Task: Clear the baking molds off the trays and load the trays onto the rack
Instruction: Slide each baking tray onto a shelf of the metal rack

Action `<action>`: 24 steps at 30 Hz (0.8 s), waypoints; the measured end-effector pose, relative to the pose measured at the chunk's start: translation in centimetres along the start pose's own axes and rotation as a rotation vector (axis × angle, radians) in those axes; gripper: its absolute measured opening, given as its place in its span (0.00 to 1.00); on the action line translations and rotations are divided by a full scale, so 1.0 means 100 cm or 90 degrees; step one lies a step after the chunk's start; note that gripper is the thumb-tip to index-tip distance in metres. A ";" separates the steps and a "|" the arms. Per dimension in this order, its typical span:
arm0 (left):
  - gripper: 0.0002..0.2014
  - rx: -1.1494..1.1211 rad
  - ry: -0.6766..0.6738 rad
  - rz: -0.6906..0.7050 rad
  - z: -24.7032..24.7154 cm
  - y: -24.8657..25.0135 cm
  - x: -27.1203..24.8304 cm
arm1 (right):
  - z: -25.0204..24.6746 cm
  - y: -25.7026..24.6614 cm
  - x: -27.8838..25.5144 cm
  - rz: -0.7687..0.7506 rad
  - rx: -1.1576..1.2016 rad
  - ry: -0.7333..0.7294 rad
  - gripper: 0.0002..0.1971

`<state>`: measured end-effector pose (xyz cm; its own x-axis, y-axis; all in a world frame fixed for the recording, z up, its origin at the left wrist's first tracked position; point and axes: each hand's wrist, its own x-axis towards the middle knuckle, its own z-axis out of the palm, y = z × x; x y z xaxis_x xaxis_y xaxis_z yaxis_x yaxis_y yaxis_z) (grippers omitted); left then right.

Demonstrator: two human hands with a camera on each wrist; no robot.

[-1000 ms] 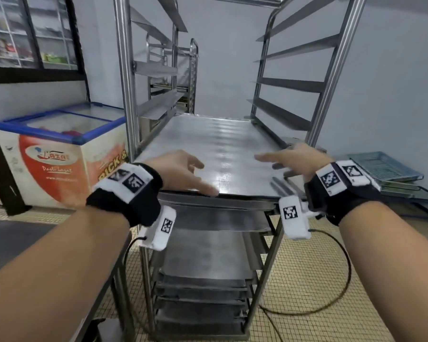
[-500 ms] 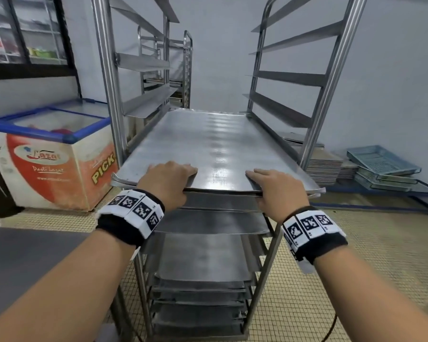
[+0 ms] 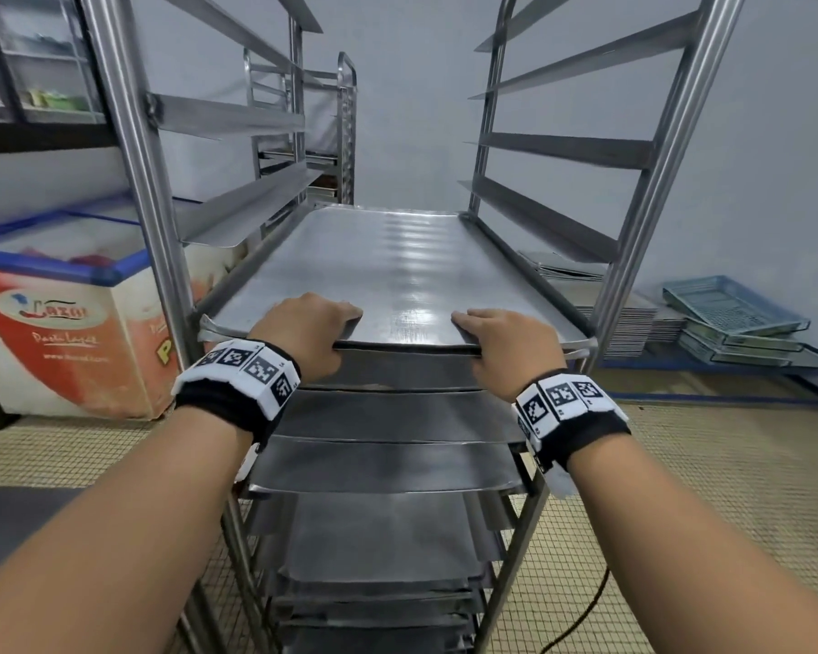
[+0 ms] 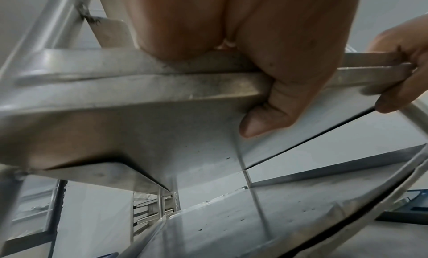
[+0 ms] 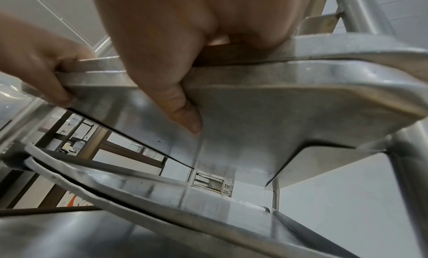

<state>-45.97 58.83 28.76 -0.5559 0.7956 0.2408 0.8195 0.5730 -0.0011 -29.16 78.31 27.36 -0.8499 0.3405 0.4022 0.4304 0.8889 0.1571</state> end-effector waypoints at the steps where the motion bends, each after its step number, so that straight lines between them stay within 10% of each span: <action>1: 0.20 -0.001 -0.002 -0.002 0.001 -0.001 0.005 | 0.003 0.001 0.005 0.000 -0.002 0.003 0.18; 13: 0.24 -0.069 0.031 0.052 0.007 -0.022 0.039 | 0.021 0.009 0.043 -0.005 0.006 0.037 0.21; 19: 0.35 -0.177 0.304 0.127 0.008 -0.037 0.014 | 0.012 0.017 0.019 -0.025 0.277 0.251 0.31; 24: 0.38 -0.164 0.635 -0.131 -0.017 -0.059 -0.015 | -0.008 0.045 0.003 0.325 0.288 0.445 0.32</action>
<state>-49.71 53.97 30.01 -0.4172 0.0983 0.9035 0.7924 0.5261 0.3087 -27.24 82.14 28.88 -0.1584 0.5884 0.7929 0.4157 0.7682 -0.4870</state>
